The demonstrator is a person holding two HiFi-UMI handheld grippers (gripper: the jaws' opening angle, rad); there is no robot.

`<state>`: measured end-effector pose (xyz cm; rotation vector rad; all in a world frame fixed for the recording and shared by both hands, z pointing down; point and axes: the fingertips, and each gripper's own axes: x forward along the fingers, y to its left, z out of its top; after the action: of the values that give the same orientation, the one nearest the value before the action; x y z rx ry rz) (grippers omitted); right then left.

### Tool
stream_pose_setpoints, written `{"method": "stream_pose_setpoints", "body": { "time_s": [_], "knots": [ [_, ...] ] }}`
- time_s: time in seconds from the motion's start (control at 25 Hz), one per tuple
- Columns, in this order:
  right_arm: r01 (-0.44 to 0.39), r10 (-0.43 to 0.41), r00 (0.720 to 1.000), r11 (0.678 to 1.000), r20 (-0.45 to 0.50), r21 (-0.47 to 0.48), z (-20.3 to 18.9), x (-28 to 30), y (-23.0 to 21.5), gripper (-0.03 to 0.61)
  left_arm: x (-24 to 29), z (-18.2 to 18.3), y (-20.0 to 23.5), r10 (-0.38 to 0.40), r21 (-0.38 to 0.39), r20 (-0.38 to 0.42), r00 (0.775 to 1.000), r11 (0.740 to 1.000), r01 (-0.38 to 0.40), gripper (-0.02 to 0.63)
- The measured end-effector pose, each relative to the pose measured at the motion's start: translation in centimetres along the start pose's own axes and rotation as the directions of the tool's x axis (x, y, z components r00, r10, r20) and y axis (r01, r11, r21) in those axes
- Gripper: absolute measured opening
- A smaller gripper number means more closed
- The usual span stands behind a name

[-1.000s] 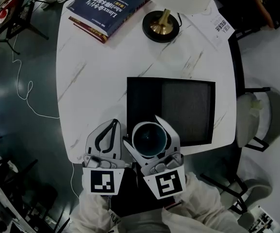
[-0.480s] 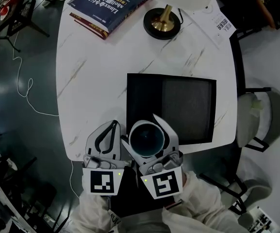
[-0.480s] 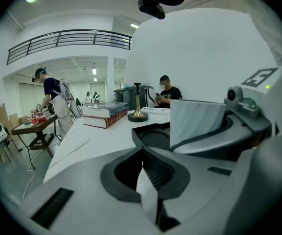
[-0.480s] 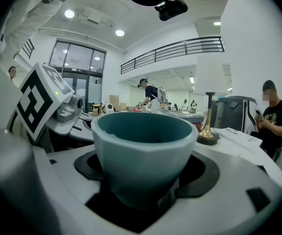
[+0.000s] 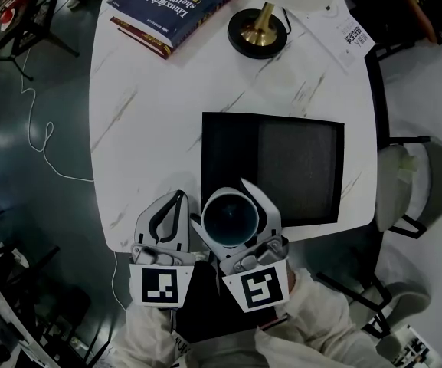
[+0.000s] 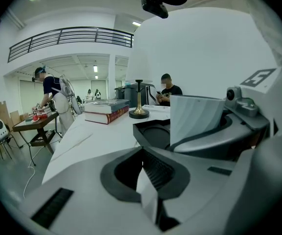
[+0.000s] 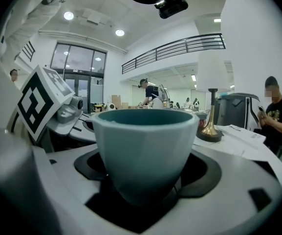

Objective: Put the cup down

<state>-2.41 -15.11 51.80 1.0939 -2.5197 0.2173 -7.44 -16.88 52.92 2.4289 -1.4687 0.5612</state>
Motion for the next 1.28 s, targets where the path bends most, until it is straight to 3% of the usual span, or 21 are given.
{"method": "stream_pose_setpoints", "body": {
  "time_s": [0.6, 1.04, 1.28],
  "knots": [
    [-0.036, 0.032, 0.998, 0.997, -0.057, -0.070, -0.4, -0.6, -0.2, 0.394, -0.8, -0.1, 0.0, 0.000, -0.005, -0.013, 1.000, 1.000, 0.000, 0.011],
    [-0.069, 0.069, 0.997, 0.998, -0.043, 0.009, -0.5, -2.7, 0.0, 0.431, -2.1, -0.1, 0.0, -0.006, -0.040, -0.016, 1.000, 0.999, 0.005, 0.011],
    [-0.042, 0.043, 0.998, 0.999, -0.049, 0.015, -0.8, -3.9, 0.1, 0.431, -2.9, 0.2, -0.2, -0.013, -0.030, -0.015, 1.000, 0.999, 0.012, 0.011]
  ]
}}
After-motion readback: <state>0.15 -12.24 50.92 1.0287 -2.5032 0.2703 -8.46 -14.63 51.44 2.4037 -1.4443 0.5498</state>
